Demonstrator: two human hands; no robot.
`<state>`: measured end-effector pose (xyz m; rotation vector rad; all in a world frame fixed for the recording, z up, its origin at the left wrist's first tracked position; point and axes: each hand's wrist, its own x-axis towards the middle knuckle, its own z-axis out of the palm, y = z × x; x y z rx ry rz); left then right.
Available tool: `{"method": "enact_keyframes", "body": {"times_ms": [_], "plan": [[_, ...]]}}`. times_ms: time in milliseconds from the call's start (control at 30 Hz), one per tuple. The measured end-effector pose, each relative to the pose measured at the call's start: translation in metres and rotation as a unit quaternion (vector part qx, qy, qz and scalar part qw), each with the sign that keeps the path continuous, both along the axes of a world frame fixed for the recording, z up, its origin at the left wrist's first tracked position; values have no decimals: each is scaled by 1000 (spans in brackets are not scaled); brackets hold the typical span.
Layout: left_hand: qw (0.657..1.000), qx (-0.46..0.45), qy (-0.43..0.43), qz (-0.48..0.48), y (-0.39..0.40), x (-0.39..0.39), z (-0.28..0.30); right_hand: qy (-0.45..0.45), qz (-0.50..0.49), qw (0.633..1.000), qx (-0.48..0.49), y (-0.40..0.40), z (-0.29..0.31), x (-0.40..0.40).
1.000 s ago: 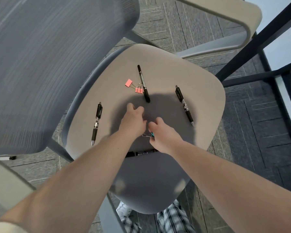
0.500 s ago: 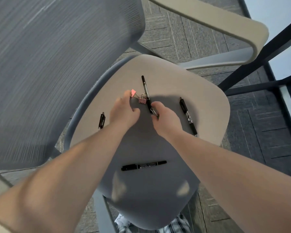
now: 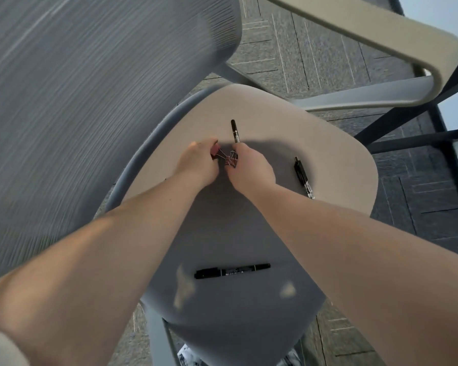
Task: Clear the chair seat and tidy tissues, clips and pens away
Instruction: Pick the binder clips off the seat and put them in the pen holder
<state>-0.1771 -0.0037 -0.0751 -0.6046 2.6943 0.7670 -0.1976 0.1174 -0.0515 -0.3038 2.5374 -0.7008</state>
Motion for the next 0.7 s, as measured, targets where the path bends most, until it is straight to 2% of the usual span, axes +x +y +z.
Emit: {"method": "enact_keyframes", "body": {"times_ms": [200,400,500,700], "plan": [[1000,-18,18,2,-1,3,0,-9,-19,1000,13,-5,-4,-1],[999,-39,-22,12,6,14,6,-9,-35,999,-3,5,1,11],[999,-22,-27,24,9,23,16,-3,-42,999,-19,15,11,17],[999,-4,-24,-45,10,34,63,-2,-70,997,-40,38,50,27]]}}
